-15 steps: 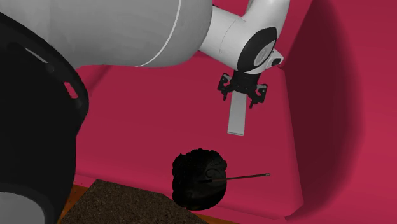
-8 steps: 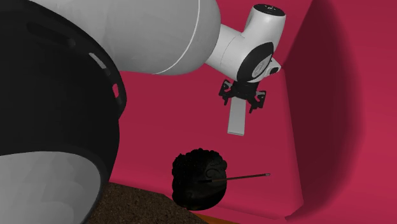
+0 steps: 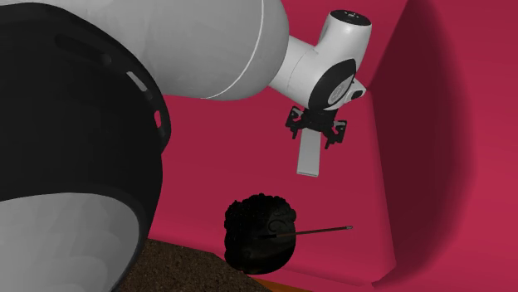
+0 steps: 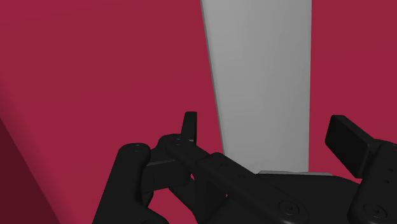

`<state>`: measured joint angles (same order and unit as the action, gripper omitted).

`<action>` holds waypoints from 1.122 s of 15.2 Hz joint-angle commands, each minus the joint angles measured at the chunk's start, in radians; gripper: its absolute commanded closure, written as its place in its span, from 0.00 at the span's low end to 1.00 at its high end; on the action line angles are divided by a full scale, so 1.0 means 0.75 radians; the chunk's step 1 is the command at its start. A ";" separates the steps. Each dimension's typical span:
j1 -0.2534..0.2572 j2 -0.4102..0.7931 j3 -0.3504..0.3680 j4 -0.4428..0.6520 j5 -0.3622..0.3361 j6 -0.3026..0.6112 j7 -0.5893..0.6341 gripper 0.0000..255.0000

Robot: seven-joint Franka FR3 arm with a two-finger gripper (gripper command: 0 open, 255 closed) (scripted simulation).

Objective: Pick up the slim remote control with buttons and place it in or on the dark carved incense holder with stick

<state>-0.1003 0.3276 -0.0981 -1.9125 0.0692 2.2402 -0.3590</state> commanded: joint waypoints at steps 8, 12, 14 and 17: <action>0.000 0.000 0.000 0.001 0.000 0.000 0.000 1.00; 0.001 -0.019 -0.001 0.011 -0.003 -0.030 0.003 1.00; 0.001 -0.037 -0.002 0.024 -0.006 -0.060 0.005 1.00; 0.002 -0.062 -0.004 0.045 -0.011 -0.107 0.009 1.00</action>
<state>-0.0994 0.2900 -0.1008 -1.8796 0.0624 2.1702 -0.3542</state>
